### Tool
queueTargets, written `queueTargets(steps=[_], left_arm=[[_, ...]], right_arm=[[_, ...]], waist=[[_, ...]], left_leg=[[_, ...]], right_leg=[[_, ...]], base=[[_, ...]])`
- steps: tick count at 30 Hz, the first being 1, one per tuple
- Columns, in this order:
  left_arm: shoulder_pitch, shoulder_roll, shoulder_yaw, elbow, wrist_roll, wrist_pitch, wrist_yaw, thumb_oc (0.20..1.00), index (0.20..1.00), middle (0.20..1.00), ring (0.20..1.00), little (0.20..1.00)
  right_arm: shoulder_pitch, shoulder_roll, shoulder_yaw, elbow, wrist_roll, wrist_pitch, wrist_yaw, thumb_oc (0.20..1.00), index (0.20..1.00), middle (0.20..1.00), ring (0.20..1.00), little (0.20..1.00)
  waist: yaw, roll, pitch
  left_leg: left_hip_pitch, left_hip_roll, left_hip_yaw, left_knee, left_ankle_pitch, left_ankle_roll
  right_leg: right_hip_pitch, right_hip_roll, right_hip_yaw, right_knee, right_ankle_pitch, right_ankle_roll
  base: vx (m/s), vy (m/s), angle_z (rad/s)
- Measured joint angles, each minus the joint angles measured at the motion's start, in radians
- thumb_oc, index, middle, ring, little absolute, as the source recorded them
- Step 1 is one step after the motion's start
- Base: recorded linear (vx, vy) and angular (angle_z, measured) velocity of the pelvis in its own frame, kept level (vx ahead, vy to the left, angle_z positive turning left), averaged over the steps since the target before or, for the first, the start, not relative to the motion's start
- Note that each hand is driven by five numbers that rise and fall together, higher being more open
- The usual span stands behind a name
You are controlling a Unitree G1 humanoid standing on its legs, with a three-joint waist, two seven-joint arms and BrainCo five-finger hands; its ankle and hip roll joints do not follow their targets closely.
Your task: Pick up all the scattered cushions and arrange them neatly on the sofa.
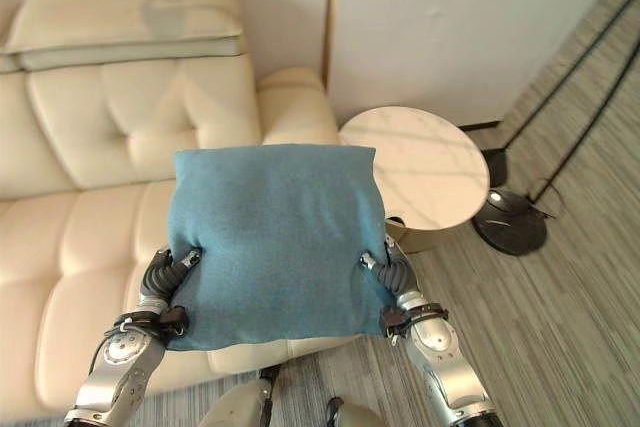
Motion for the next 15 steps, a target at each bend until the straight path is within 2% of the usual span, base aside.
queueTargets(steps=[1,2,3,4,5,6,7,8,10,11,13,15], left_arm=[[-0.006,0.007,-0.004,0.0,0.0,-0.002,0.003,0.2,0.2,0.2,0.2,0.2],[0.004,0.008,-0.008,0.0,0.0,-0.004,0.004,0.2,0.2,0.2,0.2,0.2],[0.021,0.01,-0.023,0.001,-0.001,-0.004,0.007,0.2,0.2,0.2,0.2,0.2],[0.025,0.009,-0.04,0.016,-0.001,-0.001,0.006,0.2,0.2,0.2,0.2,0.2],[0.028,0.007,-0.045,0.022,-0.001,0.001,0.003,0.2,0.2,0.2,0.2,0.2],[0.031,0.012,-0.038,0.022,-0.001,0.001,0.002,0.2,0.2,0.2,0.2,0.2],[0.032,0.012,-0.034,0.022,-0.001,0.001,0.0,0.2,0.2,0.2,0.2,0.2],[0.032,0.006,-0.037,0.022,-0.001,0.001,-0.006,0.2,0.2,0.2,0.2,0.2],[0.026,-0.009,-0.06,0.017,-0.001,-0.002,-0.011,0.2,0.2,0.2,0.2,0.2],[0.017,-0.011,-0.074,0.016,-0.002,-0.004,-0.011,0.2,0.2,0.2,0.2,0.2],[-0.026,-0.015,-0.089,0.012,-0.001,-0.004,-0.013,0.2,0.2,0.2,0.2,0.2],[-0.042,-0.009,-0.088,0.011,-0.001,-0.004,-0.014,0.2,0.2,0.2,0.2,0.2]], right_arm=[[0.002,-0.002,0.0,0.007,0.0,-0.003,-0.006,0.2,0.2,0.2,0.2,0.2],[-0.003,-0.008,0.001,0.016,0.0,-0.003,-0.009,0.2,0.2,0.2,0.2,0.2],[-0.012,-0.02,0.005,0.022,0.0,-0.003,-0.01,0.2,0.2,0.2,0.2,0.2],[-0.006,-0.029,0.005,0.024,0.0,-0.003,-0.012,0.2,0.2,0.2,0.2,0.2],[0.012,-0.02,0.005,0.025,0.0,0.003,-0.014,0.2,0.2,0.2,0.2,0.2],[0.028,-0.006,0.006,0.024,0.0,0.007,-0.014,0.2,0.2,0.2,0.2,0.2],[0.036,-0.006,0.005,0.021,0.001,0.007,-0.014,0.2,0.2,0.2,0.2,0.2],[0.038,-0.013,-0.001,0.014,0.0,0.007,-0.012,0.2,0.2,0.2,0.2,0.2],[0.037,-0.025,-0.021,0.007,0.0,0.006,-0.012,0.2,0.2,0.2,0.2,0.2],[0.038,-0.025,-0.039,0.005,0.001,0.006,-0.012,0.2,0.2,0.2,0.2,0.2],[0.037,-0.021,-0.072,0.003,0.001,0.006,-0.016,0.2,0.2,0.2,0.2,0.2],[0.026,0.003,-0.082,0.003,0.001,0.005,-0.021,0.2,0.2,0.2,0.2,0.2]], waist=[[0.0,0.0,0.004],[0.031,-0.002,0.005],[0.042,0.016,0.009],[0.022,0.03,0.007],[-0.016,0.005,0.009],[-0.034,-0.042,0.005],[-0.048,-0.074,0.006],[-0.066,-0.077,0.007],[-0.095,-0.055,-0.004],[-0.112,-0.036,-0.013],[-0.129,-0.03,-0.012],[-0.13,-0.035,-0.015]], left_leg=[[-0.023,0.006,0.014,0.002,-0.038,-0.048],[-0.034,0.009,0.032,0.009,-0.042,-0.056],[-0.049,0.016,0.068,0.029,-0.056,-0.045],[-0.073,0.013,0.129,0.077,-0.058,-0.038],[-0.087,-0.014,0.235,0.159,-0.089,0.007],[-0.07,-0.031,0.277,0.206,-0.121,0.018],[-0.038,-0.031,0.286,0.231,-0.145,0.006],[0.014,-0.015,0.295,0.216,-0.16,0.004],[0.169,0.052,0.34,0.112,-0.142,0.011],[0.221,0.074,0.363,0.062,-0.069,0.016],[0.234,0.062,0.391,-0.005,-0.065,0.022],[0.236,0.043,0.384,-0.039,-0.067,0.025]], right_leg=[[-0.014,-0.004,-0.011,-0.004,0.015,-0.04],[-0.048,-0.007,-0.01,0.023,0.017,-0.064],[-0.057,-0.01,-0.034,0.038,0.034,-0.074],[-0.049,-0.026,-0.064,0.029,0.043,-0.072],[-0.044,-0.079,-0.109,0.014,0.051,-0.07],[-0.051,-0.133,-0.121,0.011,0.055,-0.064],[-0.05,-0.168,-0.13,0.003,0.062,-0.054],[-0.039,-0.189,-0.148,-0.006,0.068,-0.044],[-0.021,-0.196,-0.181,-0.015,0.069,-0.021],[-0.017,-0.195,-0.208,-0.014,0.067,-0.005],[-0.017,-0.209,-0.254,-0.014,0.076,0.019],[-0.005,-0.217,-0.271,-0.055,0.1,0.062]], base=[[-0.33,0.04,0.89],[-0.29,0.053,0.38],[-0.24,0.06,0.19],[-0.18,0.051,0.81],[-0.16,0.046,1.21],[-0.1,0.051,1.14],[-0.07,0.077,0.8],[-0.05,0.085,0.68],[-0.03,0.11,0.58],[0.0,0.134,0.61],[0.04,0.134,0.65],[0.05,0.146,0.35]])
